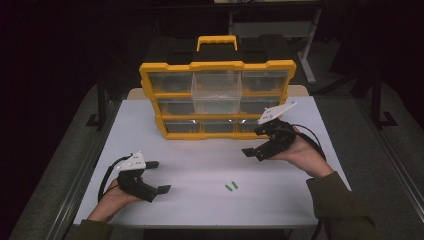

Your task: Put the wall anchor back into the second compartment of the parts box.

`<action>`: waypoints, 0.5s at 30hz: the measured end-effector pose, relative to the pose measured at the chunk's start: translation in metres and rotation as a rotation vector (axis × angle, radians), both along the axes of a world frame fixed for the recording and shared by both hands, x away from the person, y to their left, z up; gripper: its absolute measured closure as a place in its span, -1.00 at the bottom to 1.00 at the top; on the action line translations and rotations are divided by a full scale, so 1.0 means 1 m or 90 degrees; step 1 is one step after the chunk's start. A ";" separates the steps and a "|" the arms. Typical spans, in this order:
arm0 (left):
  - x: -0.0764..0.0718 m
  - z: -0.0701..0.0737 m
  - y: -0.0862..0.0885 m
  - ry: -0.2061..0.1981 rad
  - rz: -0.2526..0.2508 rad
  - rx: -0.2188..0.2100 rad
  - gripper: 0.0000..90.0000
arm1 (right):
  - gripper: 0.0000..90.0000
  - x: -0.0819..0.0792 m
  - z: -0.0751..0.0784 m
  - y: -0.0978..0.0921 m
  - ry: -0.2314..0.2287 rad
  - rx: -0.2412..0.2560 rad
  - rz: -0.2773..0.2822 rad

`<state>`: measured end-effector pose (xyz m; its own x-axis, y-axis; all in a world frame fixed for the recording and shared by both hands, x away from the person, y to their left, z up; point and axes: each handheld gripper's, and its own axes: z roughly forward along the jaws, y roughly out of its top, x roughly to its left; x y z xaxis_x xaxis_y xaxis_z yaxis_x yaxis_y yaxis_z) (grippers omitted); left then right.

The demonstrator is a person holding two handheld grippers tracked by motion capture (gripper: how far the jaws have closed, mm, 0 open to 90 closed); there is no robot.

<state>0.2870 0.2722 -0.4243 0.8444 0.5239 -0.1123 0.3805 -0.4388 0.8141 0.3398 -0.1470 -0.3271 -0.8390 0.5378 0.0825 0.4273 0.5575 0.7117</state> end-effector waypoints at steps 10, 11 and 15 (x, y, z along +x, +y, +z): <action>-0.001 -0.001 0.001 -0.013 0.007 0.015 -0.97 | -0.62 -0.012 -0.036 0.010 0.014 -0.016 0.002; -0.002 -0.001 0.001 -0.011 0.008 0.014 -0.97 | -0.62 -0.013 -0.039 0.011 0.014 -0.017 0.005; -0.001 -0.002 0.001 -0.014 0.007 0.016 -0.97 | -0.60 -0.018 -0.049 0.016 0.020 -0.024 0.010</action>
<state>0.2858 0.2731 -0.4259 0.8407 0.5355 -0.0803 0.3672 -0.4548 0.8114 0.3222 -0.1312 -0.3761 -0.8450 0.5272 0.0896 0.4401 0.5904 0.6766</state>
